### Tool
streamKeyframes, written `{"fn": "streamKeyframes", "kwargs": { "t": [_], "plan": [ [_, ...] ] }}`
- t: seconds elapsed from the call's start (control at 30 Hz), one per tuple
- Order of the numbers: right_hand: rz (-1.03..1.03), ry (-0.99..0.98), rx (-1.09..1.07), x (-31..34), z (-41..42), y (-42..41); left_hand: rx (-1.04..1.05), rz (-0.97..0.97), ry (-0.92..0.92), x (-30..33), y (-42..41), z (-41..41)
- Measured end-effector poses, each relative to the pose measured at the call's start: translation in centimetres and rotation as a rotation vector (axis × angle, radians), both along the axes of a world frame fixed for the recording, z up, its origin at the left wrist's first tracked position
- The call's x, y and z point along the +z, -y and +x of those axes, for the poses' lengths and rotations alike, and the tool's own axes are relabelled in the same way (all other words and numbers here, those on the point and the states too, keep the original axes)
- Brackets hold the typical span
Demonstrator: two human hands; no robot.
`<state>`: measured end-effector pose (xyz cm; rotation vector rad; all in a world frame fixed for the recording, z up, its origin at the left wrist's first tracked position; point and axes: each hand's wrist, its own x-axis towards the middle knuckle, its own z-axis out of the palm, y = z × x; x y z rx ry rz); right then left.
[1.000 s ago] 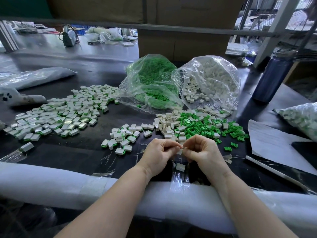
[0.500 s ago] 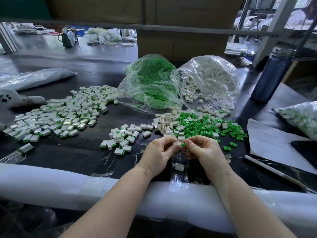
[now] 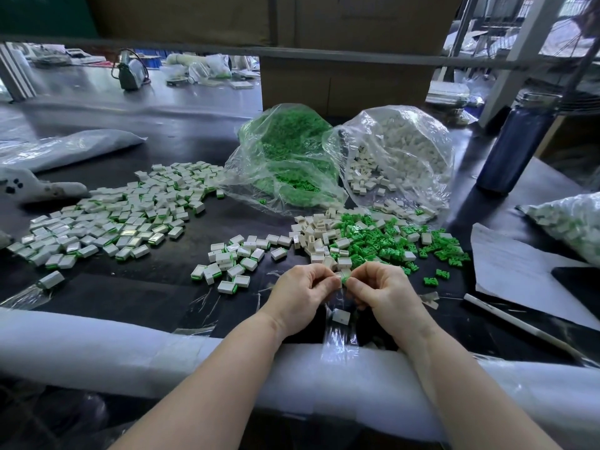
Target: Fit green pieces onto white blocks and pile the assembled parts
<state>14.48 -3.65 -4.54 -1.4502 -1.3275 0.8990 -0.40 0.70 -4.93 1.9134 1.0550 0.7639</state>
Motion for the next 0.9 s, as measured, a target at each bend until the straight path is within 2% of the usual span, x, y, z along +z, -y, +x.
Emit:
{"fn": "streamKeyframes", "kwargs": {
  "t": [0.6,0.9],
  "plan": [
    [-0.036,0.029,0.033,0.31,0.14,0.17,-0.085,0.006,-0.046,-0.03,-0.05,-0.09],
    [0.088,-0.113,-0.052,0.13,-0.09,0.06,-0.035,-0.038,0.168,-0.31,0.02,0.37]
  ]
}}
